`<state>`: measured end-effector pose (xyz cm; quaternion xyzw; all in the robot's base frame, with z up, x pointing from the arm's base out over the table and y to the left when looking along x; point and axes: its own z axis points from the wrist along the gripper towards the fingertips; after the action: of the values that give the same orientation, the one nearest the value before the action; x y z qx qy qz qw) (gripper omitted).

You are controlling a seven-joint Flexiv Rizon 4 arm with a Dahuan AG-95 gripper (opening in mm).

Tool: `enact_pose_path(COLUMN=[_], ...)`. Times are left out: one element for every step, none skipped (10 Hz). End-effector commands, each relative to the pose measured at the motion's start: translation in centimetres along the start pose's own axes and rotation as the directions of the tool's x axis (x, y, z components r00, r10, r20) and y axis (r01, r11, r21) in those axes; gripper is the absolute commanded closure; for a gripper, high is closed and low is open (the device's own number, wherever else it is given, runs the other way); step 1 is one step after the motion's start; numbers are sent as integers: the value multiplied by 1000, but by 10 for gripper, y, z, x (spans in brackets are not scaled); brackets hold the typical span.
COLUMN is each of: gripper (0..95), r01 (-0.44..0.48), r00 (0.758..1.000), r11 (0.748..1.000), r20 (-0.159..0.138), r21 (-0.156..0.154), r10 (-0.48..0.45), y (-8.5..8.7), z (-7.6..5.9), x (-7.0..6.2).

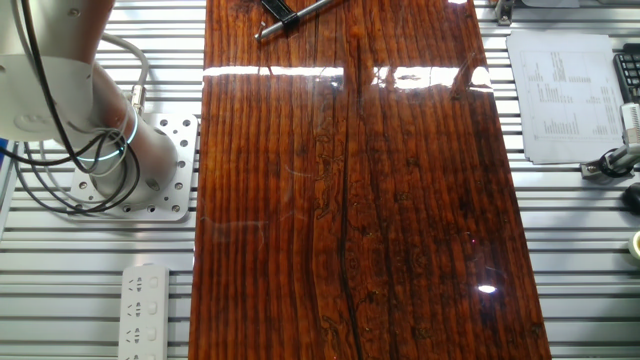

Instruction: Install the light bulb by rotating it

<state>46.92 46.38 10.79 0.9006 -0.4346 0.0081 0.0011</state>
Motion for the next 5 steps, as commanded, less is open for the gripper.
enact_pose_path(gripper=[570,570,570,570,570], r01=[-72,-94,-111,-145,-184], r00=[997,996,994,989,983], r11=[997,996,994,989,983], r20=[-6,-8,-10,-13,-20], r21=[3,6,13,17,18], r10=[72,94,111,145,184], y=[-1,-1,-1,-1,-1], z=[1,1,1,1,1], x=[0,0,0,0,0])
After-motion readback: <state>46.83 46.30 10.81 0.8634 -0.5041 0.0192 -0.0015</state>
